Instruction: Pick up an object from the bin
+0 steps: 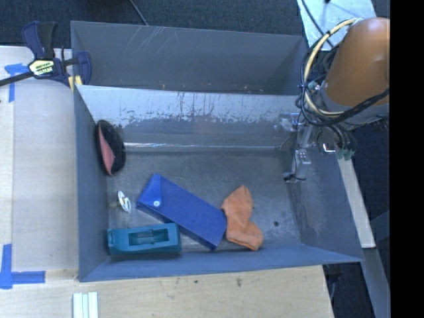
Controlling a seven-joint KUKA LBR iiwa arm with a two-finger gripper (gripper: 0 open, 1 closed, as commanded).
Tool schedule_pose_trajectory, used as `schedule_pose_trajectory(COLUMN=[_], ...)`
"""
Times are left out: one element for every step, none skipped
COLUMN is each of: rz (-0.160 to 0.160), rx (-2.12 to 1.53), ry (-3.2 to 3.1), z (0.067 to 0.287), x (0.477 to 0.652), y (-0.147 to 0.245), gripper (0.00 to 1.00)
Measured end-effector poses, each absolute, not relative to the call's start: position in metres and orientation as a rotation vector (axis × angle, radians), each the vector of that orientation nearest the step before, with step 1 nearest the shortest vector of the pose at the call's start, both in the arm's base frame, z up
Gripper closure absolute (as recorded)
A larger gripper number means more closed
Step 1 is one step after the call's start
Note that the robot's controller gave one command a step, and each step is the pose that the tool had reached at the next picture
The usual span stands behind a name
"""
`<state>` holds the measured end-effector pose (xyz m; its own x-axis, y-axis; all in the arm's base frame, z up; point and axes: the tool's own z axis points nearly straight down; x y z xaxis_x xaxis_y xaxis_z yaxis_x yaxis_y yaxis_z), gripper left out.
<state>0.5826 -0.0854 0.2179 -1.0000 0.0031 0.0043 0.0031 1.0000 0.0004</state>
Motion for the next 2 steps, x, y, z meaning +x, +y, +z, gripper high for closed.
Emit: schedule_pose_trajectory(rz=[0.001,0.003], rx=[-0.001,-0.097], ry=[-3.145,-3.151], z=[0.223,0.181], x=[0.584,0.585], y=[-0.085,-0.052], gripper=[0.0,0.0])
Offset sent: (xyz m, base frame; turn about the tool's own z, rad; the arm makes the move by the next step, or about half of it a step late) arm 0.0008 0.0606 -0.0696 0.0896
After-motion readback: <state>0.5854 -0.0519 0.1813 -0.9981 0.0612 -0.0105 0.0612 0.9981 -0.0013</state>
